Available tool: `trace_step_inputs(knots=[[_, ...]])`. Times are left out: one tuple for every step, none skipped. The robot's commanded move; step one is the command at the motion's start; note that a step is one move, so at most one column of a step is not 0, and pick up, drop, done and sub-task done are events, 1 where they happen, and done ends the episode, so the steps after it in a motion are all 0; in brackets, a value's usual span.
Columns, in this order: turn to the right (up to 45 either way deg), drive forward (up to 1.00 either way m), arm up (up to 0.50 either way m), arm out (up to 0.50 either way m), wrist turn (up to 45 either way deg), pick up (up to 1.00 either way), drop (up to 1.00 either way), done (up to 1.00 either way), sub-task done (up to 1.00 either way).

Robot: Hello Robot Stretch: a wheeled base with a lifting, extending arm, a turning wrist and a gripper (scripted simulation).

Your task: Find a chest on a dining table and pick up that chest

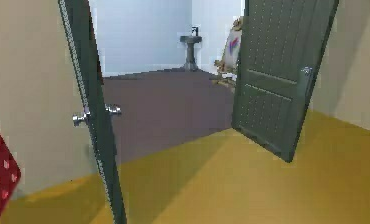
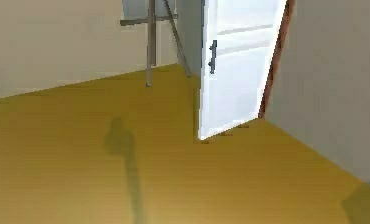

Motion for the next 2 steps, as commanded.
trace_step_inputs(knots=[[-45.0, 0.00, 0.00, 0.00, 0.0, 0.00, 0.00, 0.00, 0.00], [-9.0, 0.00, 0.00, 0.00, 0.0, 0.00, 0.00, 0.00, 0.00]])
